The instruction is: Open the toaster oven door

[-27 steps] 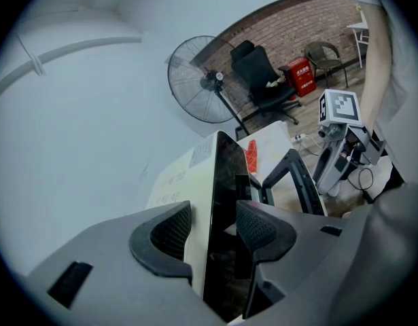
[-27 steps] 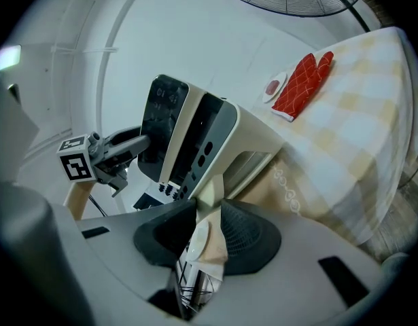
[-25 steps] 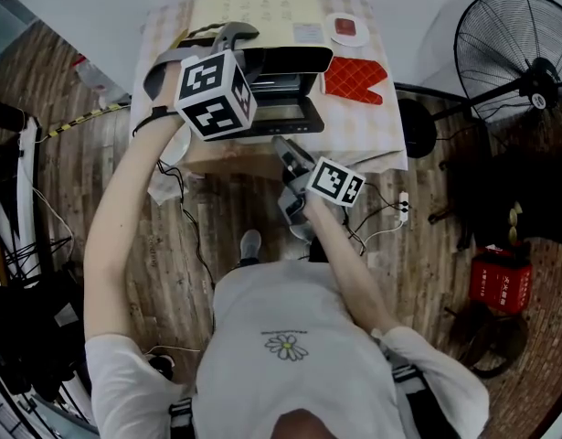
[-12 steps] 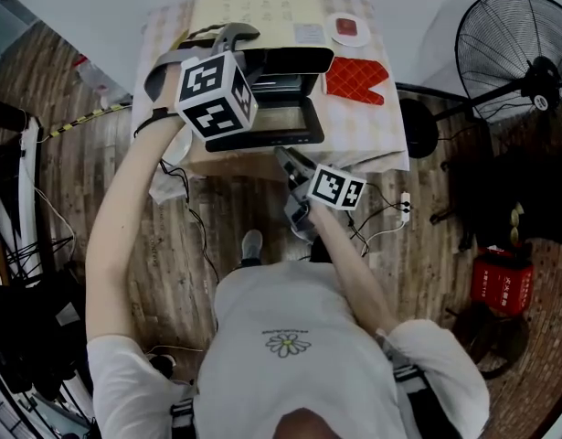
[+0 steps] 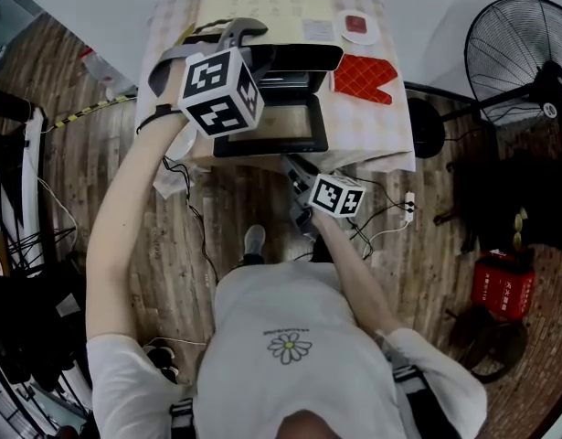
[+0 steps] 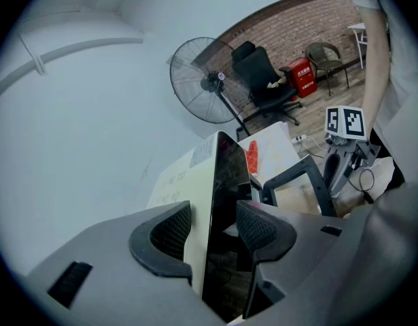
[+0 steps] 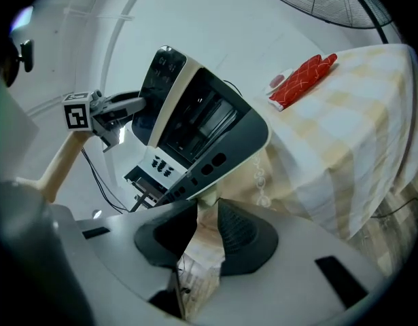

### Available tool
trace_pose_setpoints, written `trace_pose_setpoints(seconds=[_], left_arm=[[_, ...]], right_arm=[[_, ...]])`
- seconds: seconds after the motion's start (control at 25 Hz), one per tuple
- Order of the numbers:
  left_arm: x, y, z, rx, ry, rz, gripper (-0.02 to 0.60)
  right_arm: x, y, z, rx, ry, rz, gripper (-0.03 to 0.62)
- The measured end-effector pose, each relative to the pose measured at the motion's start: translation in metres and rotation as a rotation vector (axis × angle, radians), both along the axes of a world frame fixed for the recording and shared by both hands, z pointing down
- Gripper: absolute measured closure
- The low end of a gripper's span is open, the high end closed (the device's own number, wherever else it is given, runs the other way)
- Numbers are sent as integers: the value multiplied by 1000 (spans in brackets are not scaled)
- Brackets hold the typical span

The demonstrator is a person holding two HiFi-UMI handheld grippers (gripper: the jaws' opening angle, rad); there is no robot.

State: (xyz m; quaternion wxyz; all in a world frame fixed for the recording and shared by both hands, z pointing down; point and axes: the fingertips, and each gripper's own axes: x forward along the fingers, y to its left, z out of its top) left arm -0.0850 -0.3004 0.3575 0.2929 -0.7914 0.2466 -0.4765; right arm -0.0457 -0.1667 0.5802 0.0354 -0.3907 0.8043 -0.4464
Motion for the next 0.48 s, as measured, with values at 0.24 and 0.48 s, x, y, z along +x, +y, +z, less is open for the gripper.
trace_pose_setpoints(seconds=[0.24, 0.48], left_arm=[[0, 0, -1, 0, 3, -7, 364], [1, -2, 1, -1, 6, -13, 362]], right_arm=[[-1, 2, 7, 7, 36, -29, 514], [-1, 3, 21, -10, 74, -46, 522]])
